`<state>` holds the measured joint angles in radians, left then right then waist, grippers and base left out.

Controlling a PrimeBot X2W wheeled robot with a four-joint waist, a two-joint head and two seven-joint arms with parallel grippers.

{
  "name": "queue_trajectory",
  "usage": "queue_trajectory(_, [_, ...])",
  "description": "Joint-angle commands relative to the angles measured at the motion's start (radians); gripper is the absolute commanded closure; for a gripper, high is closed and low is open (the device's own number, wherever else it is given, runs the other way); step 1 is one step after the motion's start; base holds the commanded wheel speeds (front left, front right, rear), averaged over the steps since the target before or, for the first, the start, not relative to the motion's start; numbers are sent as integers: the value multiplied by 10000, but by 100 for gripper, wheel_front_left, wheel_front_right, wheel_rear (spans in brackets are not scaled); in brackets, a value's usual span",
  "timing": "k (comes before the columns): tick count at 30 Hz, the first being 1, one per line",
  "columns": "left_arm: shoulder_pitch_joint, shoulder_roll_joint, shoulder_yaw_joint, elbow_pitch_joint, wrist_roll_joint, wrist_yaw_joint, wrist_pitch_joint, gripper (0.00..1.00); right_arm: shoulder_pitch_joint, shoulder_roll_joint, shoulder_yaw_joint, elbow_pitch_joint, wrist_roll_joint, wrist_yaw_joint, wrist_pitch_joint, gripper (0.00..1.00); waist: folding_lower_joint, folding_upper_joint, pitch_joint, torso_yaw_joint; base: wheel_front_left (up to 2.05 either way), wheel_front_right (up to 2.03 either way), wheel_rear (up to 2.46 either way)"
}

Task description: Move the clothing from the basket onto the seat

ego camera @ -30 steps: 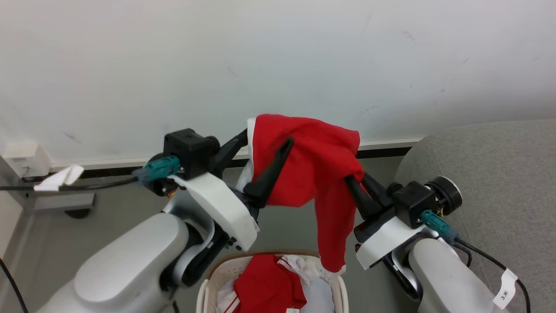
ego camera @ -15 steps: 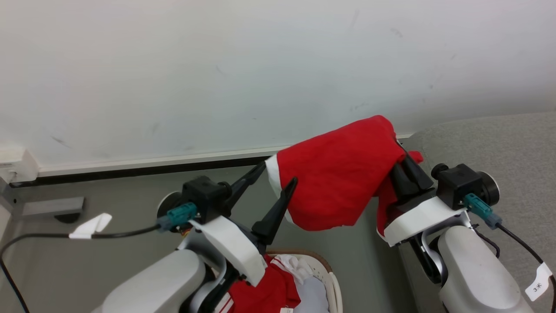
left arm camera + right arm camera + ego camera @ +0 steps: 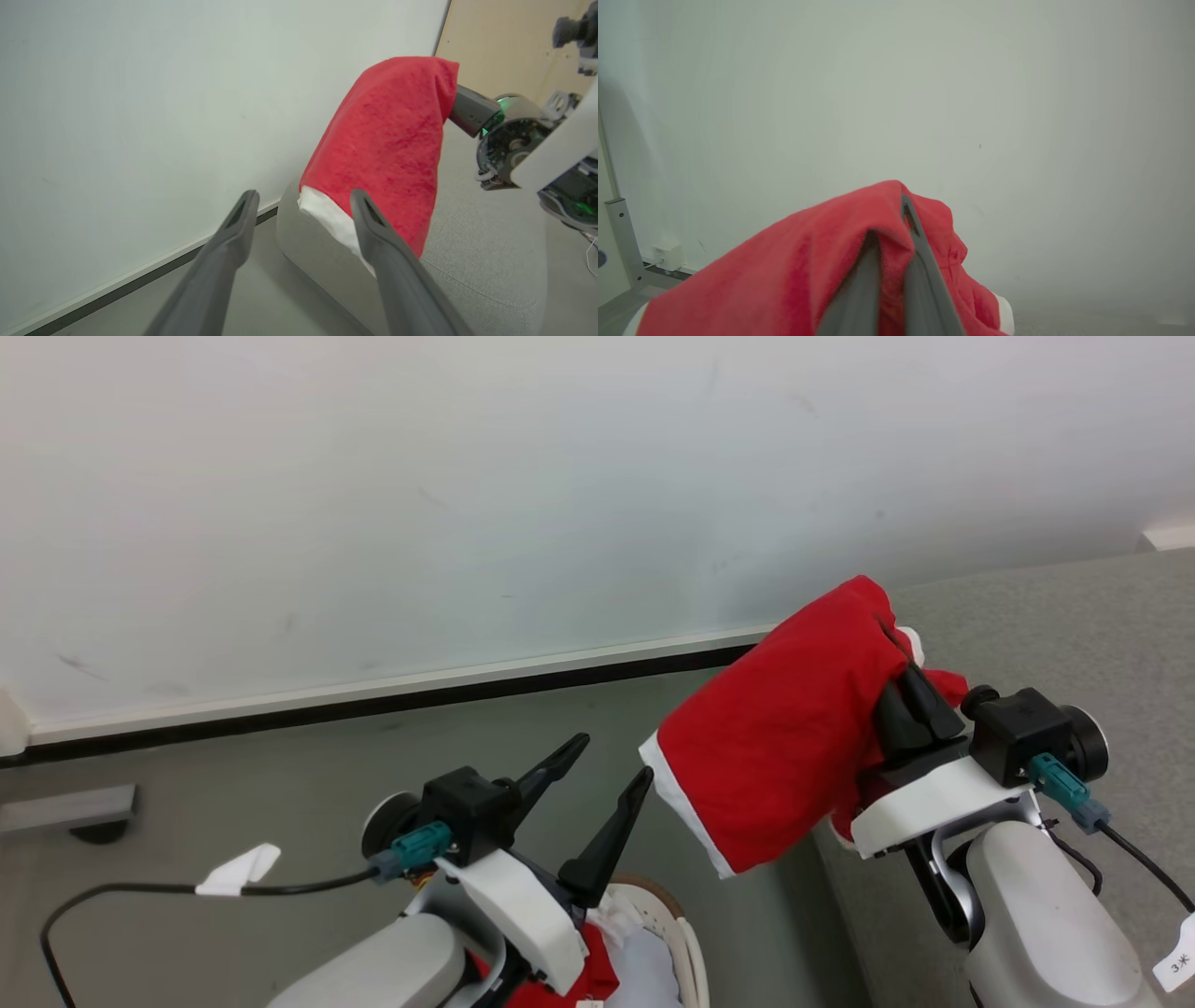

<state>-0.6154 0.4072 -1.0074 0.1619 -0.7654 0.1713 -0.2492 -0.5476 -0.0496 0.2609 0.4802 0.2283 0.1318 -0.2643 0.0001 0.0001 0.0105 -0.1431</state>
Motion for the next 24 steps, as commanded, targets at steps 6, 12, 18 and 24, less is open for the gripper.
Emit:
queue_trajectory(6, [174, -107, 95, 182, 167, -141, -97, 0, 165, -21, -287, -157, -236, -21, -3, 100, -1, -1, 90, -580, 0, 0, 0])
queue_trajectory(12, [196, -167, 162, 251, 230, -194, -137, 0, 220, -26, -554, -301, -350, -21, -3, 100, -1, -1, 242, -1234, 0, 0, 0])
queue_trajectory(18, [215, -341, 169, 231, 342, -269, -160, 0, 329, -110, -793, -475, -370, -21, -3, 100, -1, -1, 445, -1859, 0, 0, 0])
queue_trajectory(24, [225, -489, 76, 216, 478, -338, -147, 0, 406, -173, -1046, -725, -295, -21, -2, 100, -1, -1, 754, -2337, 0, 0, 0])
